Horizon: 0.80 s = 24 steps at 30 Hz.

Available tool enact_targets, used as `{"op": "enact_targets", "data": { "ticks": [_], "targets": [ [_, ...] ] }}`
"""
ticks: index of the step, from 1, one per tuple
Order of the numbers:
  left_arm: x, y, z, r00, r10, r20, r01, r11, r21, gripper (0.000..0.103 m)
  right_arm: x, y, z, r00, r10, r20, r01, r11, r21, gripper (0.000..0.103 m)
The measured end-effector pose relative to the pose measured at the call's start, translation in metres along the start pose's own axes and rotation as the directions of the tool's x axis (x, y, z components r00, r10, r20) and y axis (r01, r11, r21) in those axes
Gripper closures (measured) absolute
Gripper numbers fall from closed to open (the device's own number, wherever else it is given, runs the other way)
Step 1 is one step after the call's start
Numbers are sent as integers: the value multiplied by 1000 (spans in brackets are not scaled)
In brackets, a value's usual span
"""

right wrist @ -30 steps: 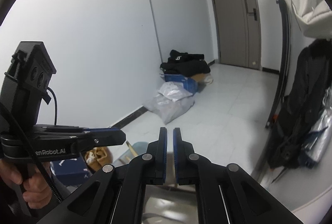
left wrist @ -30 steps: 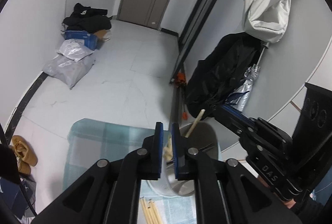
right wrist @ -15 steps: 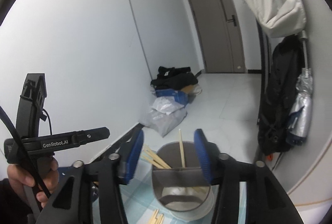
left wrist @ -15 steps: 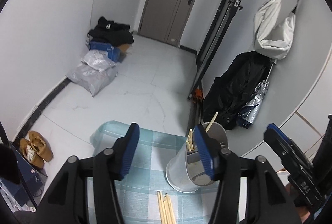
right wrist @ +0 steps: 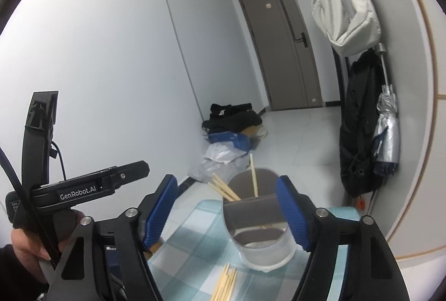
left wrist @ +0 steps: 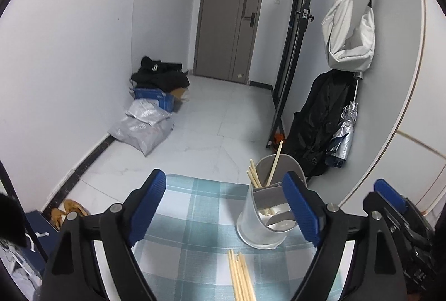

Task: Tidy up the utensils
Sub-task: 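Move both open grippers back down toward the chopstick pile beside the holder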

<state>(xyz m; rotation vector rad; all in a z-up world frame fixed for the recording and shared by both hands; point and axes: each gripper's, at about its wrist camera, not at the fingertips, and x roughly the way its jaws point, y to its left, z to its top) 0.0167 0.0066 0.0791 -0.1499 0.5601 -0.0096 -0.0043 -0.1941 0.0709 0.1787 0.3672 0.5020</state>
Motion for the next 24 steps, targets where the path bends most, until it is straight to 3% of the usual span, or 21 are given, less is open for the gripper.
{"op": "enact_targets", "data": {
  "ticks": [3, 10, 24],
  "targets": [
    [-2, 1, -8, 1000, 10, 25, -10, 1000, 5, 19, -7, 2, -12, 1000, -19, 14, 19, 1000, 0, 20],
    [2, 7, -36, 1000, 29, 5, -29, 999, -14, 14, -18, -2, -40, 996, -83, 11, 83, 996, 32, 12],
    [33, 16, -70, 997, 46, -68, -47, 999, -17, 14, 4, -13, -83, 979, -144, -141, 147, 989, 13, 10]
  ]
}}
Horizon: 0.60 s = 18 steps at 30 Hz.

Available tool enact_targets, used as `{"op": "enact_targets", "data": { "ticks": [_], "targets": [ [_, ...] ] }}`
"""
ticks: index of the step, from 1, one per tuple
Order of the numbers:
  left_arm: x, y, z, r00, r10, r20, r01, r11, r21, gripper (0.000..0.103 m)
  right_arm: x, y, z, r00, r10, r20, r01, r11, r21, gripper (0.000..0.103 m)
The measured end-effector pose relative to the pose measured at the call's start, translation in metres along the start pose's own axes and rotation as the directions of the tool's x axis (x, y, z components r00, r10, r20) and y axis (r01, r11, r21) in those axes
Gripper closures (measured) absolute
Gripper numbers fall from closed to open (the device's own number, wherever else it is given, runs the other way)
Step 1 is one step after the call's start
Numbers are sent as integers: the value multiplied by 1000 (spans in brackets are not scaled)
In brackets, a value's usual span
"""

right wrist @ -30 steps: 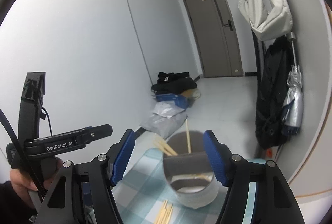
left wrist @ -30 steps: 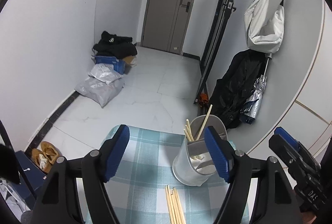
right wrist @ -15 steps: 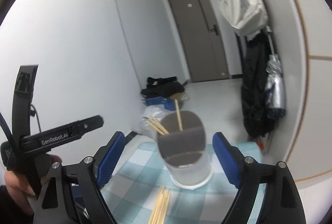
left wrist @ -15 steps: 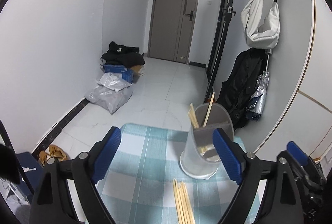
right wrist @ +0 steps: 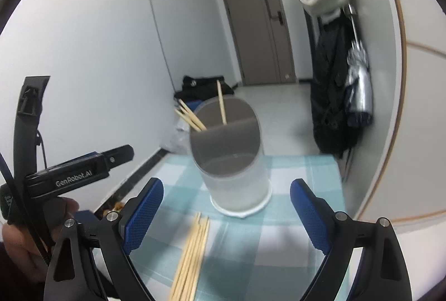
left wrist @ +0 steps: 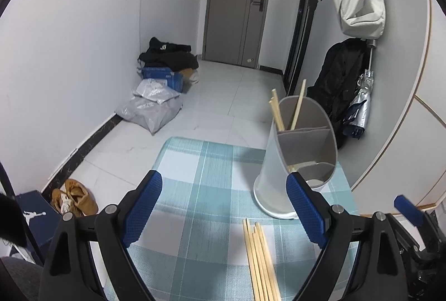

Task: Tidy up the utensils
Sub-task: 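Move both open grippers back down toward the chopstick pile beside the holder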

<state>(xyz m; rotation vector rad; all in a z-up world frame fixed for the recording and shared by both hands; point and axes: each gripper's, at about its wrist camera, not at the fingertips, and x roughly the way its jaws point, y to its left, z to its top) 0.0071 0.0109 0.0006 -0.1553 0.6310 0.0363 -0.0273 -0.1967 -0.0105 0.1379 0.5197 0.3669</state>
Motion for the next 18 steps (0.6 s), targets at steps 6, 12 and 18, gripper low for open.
{"op": "enact_targets", "data": {
  "ticks": [6, 12, 18],
  "targets": [
    [13, 12, -5, 999, -10, -44, 9, 1000, -14, 14, 18, -5, -8, 998, -25, -62, 25, 1000, 5, 10],
    [17, 22, -8, 998, 23, -62, -25, 999, -35, 14, 39, 2, -15, 991, -48, -127, 49, 999, 0, 10],
    [31, 35, -6, 993, 18, -115, -29, 995, -93, 14, 63, 9, -21, 977, -63, -201, 60, 998, -21, 11]
  ]
}}
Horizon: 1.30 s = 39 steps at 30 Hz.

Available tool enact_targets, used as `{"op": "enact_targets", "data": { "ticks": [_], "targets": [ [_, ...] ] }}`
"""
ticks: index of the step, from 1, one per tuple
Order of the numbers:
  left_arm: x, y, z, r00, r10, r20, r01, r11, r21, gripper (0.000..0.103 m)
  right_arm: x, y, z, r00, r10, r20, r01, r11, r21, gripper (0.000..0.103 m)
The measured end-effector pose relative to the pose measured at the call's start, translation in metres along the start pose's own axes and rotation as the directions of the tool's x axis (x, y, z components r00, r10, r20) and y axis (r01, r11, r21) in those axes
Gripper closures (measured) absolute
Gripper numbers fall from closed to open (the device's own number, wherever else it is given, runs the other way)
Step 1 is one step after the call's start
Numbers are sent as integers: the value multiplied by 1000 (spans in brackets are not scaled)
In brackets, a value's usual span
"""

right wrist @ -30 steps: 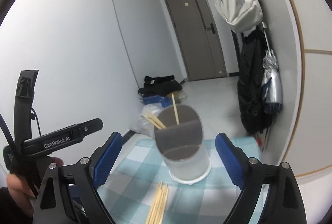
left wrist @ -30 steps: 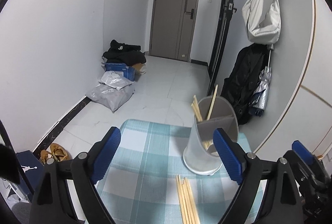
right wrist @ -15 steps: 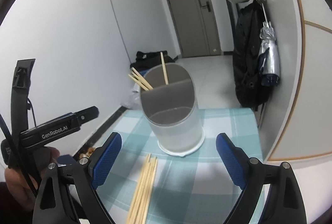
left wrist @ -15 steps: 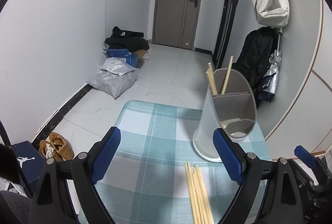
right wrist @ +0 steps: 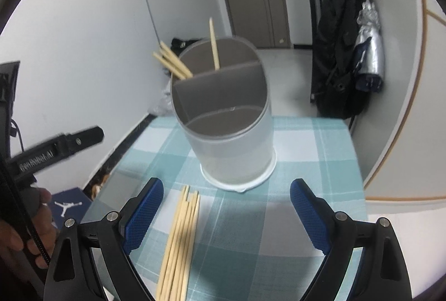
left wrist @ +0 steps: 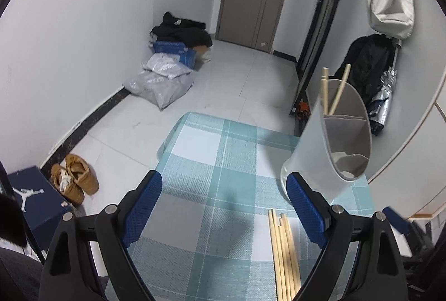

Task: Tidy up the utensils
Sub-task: 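Move both open grippers back down toward the chopstick pile beside the holder, then close the right gripper on one wooden chopstick from the pile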

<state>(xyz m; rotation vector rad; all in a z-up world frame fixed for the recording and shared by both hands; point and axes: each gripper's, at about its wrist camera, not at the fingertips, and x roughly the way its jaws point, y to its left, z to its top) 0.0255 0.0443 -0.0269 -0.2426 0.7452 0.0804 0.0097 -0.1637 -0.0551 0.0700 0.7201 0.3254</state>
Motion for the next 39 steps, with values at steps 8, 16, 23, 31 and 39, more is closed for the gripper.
{"op": "enact_targets", "data": {
  "ticks": [8, 16, 23, 31, 39],
  "targets": [
    [3, 12, 2, 999, 27, -33, -28, 998, -48, 14, 46, 5, -10, 983, -35, -180, 34, 999, -8, 29],
    [9, 22, 3, 997, 59, -60, -63, 995, -80, 14, 72, 19, -22, 958, -36, -285, 21, 998, -57, 54],
    [11, 28, 6, 996, 51, -74, -58, 994, -95, 14, 86, 29, -31, 942, -96, -321, 52, 988, -145, 69],
    [14, 36, 5, 994, 49, -100, -61, 990, -126, 14, 86, 31, -30, 943, -71, -326, 35, 993, -117, 69],
    [15, 36, 6, 994, 54, -99, -66, 990, -125, 14, 85, 43, -32, 942, -80, -324, 26, 985, -168, 70]
  ]
}}
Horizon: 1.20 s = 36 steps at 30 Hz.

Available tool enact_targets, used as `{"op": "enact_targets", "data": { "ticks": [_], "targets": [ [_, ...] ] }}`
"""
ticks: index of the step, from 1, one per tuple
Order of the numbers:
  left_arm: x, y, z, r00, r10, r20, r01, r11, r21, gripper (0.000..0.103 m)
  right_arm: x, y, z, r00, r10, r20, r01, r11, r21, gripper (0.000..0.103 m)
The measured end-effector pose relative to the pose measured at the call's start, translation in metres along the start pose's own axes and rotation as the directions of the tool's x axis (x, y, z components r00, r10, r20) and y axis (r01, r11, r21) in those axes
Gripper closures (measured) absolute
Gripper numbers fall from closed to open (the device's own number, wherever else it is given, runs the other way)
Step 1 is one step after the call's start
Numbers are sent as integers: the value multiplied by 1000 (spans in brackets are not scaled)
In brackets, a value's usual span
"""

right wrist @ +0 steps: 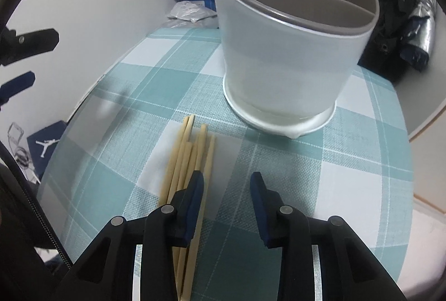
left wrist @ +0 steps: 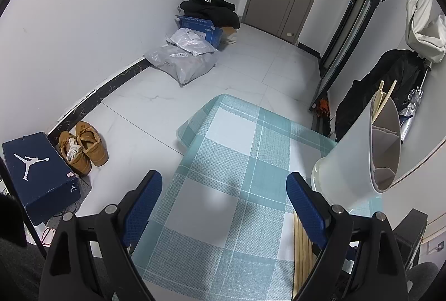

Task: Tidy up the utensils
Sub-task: 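Close the right gripper on one wooden chopstick from the pile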

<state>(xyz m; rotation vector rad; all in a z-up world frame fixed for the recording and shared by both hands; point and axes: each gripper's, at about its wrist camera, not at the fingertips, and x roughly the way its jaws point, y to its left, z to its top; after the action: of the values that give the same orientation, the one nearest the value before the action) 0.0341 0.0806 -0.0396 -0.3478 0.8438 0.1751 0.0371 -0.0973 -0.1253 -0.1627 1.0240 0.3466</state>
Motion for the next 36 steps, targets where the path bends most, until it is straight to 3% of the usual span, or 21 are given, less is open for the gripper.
{"op": "enact_targets", "data": {
  "ticks": [5, 15, 18, 27, 36],
  "targets": [
    [0, 0, 0, 1000, 0, -1, 0, 1000, -4, 14, 1, 5, 3, 999, -44, 11, 45, 999, -26, 74],
    [2, 2, -1, 1000, 17, -5, -17, 1000, -9, 14, 9, 15, 11, 999, -46, -2, 45, 997, -60, 77],
    [2, 2, -1, 1000, 19, -8, -19, 1000, -6, 14, 10, 14, 14, 999, -32, -5, 31, 997, -67, 97],
    [1, 3, 0, 1000, 2, -20, -2, 1000, -14, 14, 6, -4, 11, 995, 21, -95, -26, 999, -46, 98],
    [16, 1, -12, 996, 1, -84, 3, 999, 45, 14, 15, 6, 20, 998, -7, -57, 1, 995, -102, 96]
  ]
}}
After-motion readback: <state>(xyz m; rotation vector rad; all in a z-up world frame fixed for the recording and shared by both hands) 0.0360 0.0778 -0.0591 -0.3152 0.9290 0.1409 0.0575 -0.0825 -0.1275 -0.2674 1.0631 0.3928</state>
